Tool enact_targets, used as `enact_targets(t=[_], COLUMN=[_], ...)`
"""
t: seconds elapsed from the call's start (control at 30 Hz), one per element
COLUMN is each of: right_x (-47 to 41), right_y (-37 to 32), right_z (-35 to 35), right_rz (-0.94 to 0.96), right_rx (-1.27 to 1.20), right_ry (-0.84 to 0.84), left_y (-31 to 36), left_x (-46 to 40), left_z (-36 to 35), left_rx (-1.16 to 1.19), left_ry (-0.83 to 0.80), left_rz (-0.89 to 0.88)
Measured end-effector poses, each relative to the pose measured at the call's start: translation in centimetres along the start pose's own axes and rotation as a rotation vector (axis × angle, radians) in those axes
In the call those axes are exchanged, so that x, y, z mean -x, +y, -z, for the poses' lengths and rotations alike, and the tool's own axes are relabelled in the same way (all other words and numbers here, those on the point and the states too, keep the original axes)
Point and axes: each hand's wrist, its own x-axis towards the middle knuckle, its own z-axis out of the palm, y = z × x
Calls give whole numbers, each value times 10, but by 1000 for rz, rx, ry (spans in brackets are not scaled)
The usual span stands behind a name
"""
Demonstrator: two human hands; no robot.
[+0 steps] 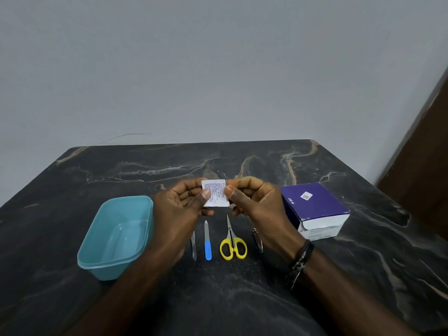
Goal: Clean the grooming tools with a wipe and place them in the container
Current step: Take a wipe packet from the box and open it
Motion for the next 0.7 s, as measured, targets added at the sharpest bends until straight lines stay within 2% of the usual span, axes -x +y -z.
enact_targets(t=[0.27,0.47,0.6,0.7], right_x=[-2,-2,-1,0], right_y=[6,8,9,8], right_z=[1,1,-2,-3], right_rz=[-37,-147,0,77], right_rx=[16,-145,122,293], right_ry=[1,-88,26,33], left_y=[1,2,1,-1], left_x=[2,2,3,4], left_z=[-1,-1,-1,-2], left_rx=[-4,15,-18,-183], left_ry=[-8,-32,4,38], left_rz=[-7,-13,-29,-126])
